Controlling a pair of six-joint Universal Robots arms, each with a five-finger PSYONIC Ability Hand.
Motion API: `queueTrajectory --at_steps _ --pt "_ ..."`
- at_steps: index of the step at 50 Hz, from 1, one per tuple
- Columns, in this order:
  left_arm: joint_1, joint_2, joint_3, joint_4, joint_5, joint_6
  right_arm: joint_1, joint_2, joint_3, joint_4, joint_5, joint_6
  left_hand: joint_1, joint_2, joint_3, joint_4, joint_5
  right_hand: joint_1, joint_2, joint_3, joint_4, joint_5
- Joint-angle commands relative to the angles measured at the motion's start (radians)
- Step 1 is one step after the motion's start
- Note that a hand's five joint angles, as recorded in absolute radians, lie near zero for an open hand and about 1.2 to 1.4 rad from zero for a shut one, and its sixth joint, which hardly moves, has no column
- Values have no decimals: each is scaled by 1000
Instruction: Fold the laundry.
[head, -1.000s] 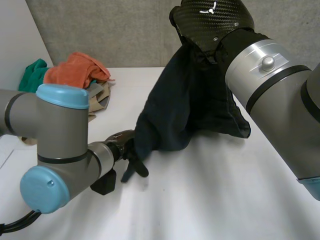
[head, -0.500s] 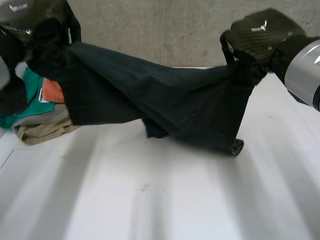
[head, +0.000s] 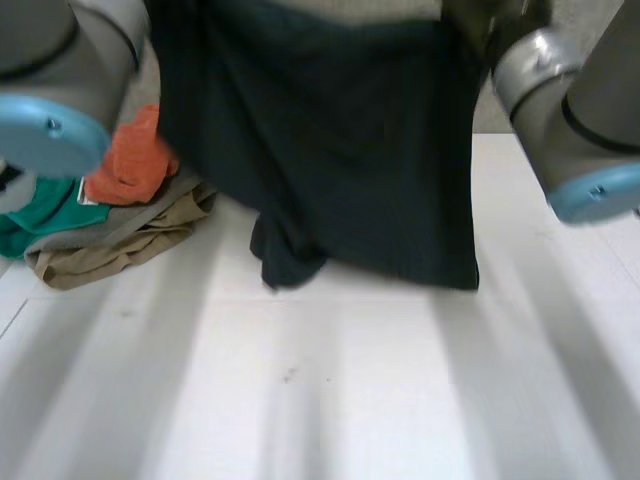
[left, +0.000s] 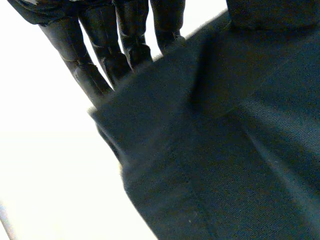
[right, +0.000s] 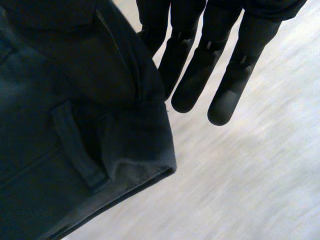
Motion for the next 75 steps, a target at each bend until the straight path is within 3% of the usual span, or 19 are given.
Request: queueTrajectory --at_steps 1,8,18,23,27,36,43,49,52,57,66,71,75 --pt "11 127 -56 292 -22 15 -21 -10 -42 -444 -60 17 223 201 202 202 237 276 225 206 198 213" --pt "20 216 -277 241 -24 9 -18 0 17 -367 -189 23 223 201 202 202 237 276 225 206 198 213" --pt "3 259 -748 227 -19 6 -45 29 322 -296 -340 14 223 201 202 202 237 276 225 206 198 213" --pt "-37 208 -897 220 -13 7 -59 53 493 -263 -361 -23 223 201 202 202 237 276 225 206 198 213" --pt "-49 175 -970 195 -12 14 -71 41 599 -174 -325 -87 223 201 202 202 237 276 225 206 198 213" --pt "-75 266 -1087 7 7 29 -102 -124 709 269 -293 -166 223 201 202 202 237 276 225 206 198 213" --pt "-173 369 -1194 -313 79 32 -177 -299 769 799 -284 -365 223 201 202 202 237 276 225 206 198 213" --pt "-241 380 -1214 -444 136 -6 -211 -355 849 1013 -287 -528 223 201 202 202 237 276 225 206 198 213" --pt "-267 377 -1196 -480 145 -14 -219 -361 869 1006 -287 -589 223 201 202 202 237 276 225 206 198 213" --pt "-268 349 -1132 -477 111 -8 -214 -332 857 935 -285 -549 223 201 202 202 237 276 225 206 198 213" --pt "-155 227 -967 -336 44 70 -202 -284 798 784 -285 -421 223 201 202 202 237 276 225 206 198 213" --pt "-118 104 -791 -213 42 173 -194 -232 734 543 -269 -273 223 201 202 202 237 276 225 206 198 213" --pt "-104 -2 -639 -83 45 228 -185 -171 702 342 -206 -195 223 201 202 202 237 276 225 206 198 213"
